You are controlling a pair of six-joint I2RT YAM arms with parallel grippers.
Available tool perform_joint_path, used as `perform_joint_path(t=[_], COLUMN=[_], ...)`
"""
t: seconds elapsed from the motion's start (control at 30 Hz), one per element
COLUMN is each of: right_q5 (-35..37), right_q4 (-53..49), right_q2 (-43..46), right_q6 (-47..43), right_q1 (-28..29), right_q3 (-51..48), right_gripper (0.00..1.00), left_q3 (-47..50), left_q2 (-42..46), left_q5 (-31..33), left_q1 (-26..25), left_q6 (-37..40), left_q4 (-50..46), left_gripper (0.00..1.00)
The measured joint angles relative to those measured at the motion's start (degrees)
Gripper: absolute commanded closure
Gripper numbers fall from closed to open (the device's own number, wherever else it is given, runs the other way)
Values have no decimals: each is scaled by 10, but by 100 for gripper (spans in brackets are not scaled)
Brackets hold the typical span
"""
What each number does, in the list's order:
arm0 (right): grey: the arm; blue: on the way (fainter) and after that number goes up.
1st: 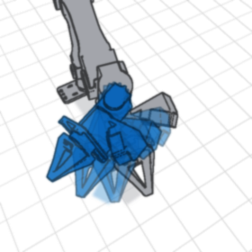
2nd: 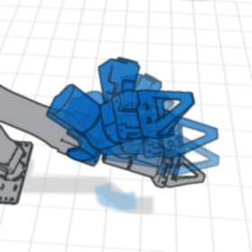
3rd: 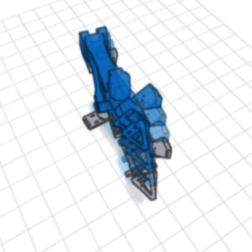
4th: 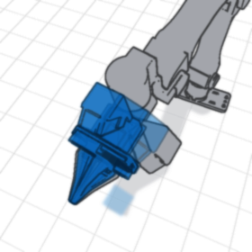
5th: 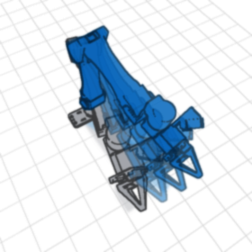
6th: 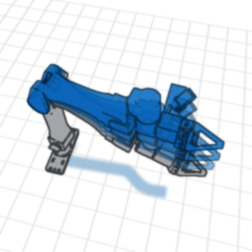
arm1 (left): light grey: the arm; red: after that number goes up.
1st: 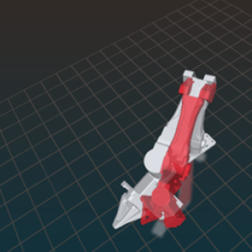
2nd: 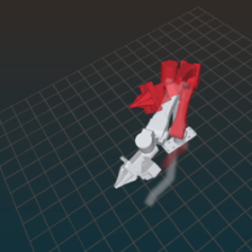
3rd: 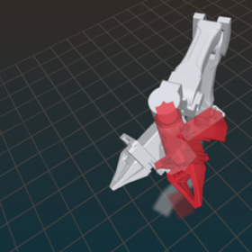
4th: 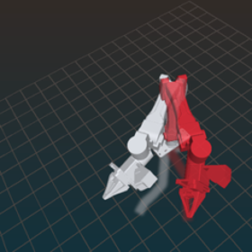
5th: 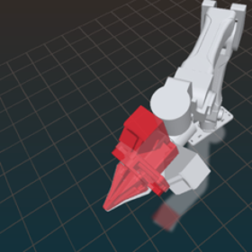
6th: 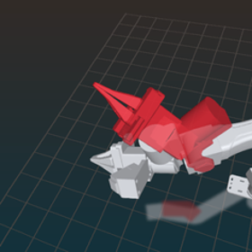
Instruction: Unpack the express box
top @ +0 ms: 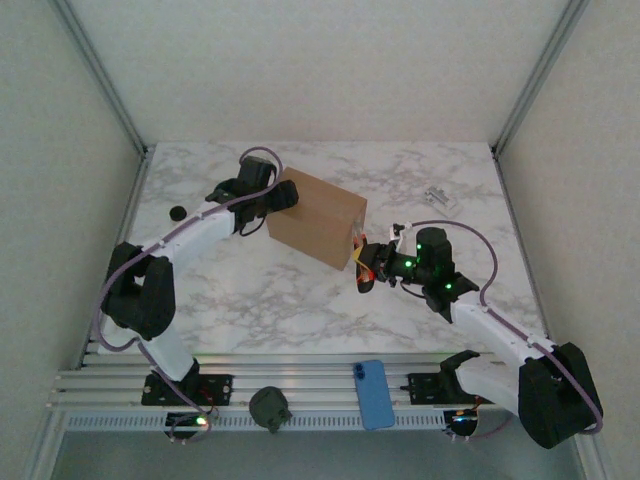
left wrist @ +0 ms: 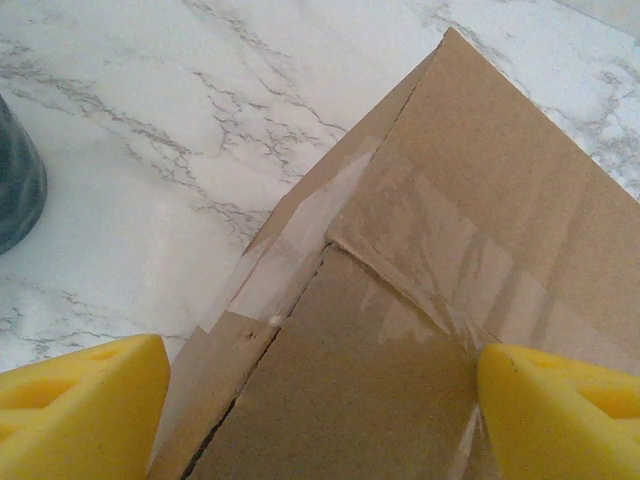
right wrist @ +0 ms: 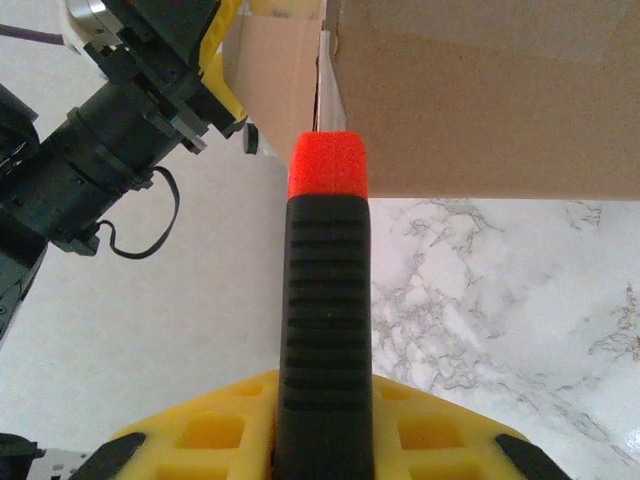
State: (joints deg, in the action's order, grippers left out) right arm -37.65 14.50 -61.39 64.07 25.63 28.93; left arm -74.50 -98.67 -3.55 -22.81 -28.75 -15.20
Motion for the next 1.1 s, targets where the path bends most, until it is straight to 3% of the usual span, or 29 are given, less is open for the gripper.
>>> perform_joint_path(t=[0.6, 1.1], right_q5=[-9, 21], right_q4=[15, 46], right_q2=[7, 10], right_q6=[37, 67], right_q1=[2, 39], right_q3=[-6, -21], right_gripper=[100, 100], left_q3=[0, -5], left_q2=[-2, -7], left_q5=[4, 14], left_q1=[0, 0], left_q6=[0, 0], left_q4=[1, 2], left_gripper=[21, 21])
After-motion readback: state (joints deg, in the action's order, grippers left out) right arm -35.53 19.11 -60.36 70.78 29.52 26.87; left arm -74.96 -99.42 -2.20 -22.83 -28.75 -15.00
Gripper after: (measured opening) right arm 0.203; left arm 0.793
